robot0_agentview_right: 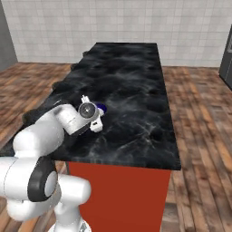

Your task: The microwave is finished heating the fish and mushroom. Take the bowl containing the food and place it on the dining counter.

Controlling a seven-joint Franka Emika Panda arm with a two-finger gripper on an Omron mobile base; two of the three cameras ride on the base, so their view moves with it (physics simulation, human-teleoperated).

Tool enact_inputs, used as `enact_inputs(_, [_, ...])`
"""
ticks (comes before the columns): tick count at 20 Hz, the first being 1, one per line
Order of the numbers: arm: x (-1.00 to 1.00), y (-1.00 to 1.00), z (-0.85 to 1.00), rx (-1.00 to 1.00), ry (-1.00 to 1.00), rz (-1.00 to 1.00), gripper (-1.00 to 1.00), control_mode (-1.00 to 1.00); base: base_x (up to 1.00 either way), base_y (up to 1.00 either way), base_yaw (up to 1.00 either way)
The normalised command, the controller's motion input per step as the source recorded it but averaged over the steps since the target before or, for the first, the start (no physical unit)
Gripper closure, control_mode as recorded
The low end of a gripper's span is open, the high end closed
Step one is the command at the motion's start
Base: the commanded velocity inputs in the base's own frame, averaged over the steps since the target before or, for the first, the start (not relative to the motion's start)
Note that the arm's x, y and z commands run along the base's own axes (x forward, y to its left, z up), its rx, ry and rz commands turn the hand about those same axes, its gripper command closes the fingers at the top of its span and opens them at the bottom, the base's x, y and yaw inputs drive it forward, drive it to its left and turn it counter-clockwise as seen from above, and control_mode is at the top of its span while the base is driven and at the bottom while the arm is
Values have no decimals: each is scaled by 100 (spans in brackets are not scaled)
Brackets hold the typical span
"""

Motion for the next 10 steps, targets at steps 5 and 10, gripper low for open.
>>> enact_inputs(5, [-100, -1, 100, 0, -7, 0, -100, -100, 0, 0, 0])
enact_inputs(10, [-100, 0, 100, 0, -1, 0, -100, -100, 0, 0, 0])
